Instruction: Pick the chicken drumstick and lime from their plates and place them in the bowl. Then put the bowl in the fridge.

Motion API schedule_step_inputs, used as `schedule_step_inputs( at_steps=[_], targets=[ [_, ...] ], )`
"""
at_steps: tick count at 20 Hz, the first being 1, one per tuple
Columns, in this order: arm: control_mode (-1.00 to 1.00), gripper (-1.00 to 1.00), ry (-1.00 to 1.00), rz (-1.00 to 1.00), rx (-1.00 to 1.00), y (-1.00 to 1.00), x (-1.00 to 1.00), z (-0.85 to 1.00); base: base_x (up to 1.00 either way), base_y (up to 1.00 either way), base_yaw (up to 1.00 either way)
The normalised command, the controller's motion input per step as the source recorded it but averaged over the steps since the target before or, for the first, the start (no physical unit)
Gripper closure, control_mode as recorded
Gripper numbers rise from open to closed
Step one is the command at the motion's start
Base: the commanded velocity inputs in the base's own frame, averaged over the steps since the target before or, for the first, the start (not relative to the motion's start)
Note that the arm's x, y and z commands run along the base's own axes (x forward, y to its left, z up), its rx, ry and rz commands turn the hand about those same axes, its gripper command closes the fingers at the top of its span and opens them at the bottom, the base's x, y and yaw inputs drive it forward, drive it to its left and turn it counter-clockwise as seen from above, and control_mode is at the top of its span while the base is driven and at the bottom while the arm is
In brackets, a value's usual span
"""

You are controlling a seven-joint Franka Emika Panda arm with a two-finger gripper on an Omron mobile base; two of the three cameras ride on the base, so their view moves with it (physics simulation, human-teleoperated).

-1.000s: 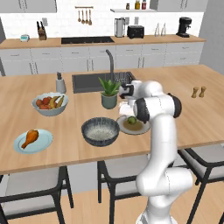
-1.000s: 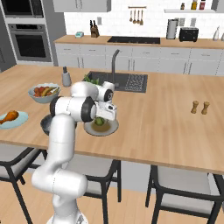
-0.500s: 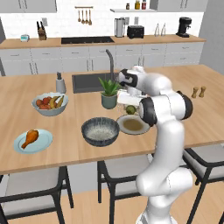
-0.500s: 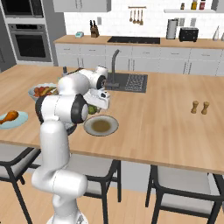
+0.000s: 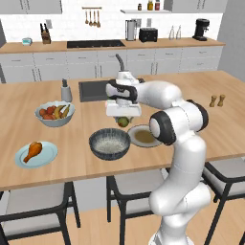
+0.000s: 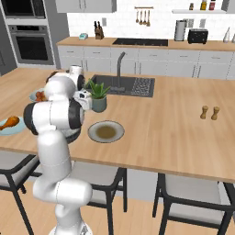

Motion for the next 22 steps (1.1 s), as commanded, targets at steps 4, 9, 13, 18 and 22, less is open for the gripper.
schedule_step_inputs(
  at_steps=[4,9,13,18,22],
  targets=[
    [-1.0,1.0,-0.02,0.01,-0.11,0.94,0.0,-0.18,0.0,0.0,0.0],
    [-1.0,1.0,0.0,0.0,-0.05,0.4,0.06,-0.65,0.0,0.0,0.0],
    [-1.0,-1.0,-0.07,0.0,-0.05,0.15,0.06,-0.55,0.0,0.0,0.0],
    [-1.0,-1.0,-0.09,-0.03,-0.04,0.0,0.14,-0.22,0.0,0.0,0.0],
    [-1.0,-1.0,-0.02,0.0,0.0,0.0,-0.34,0.0,0.0,0.0,0.0]
  ],
)
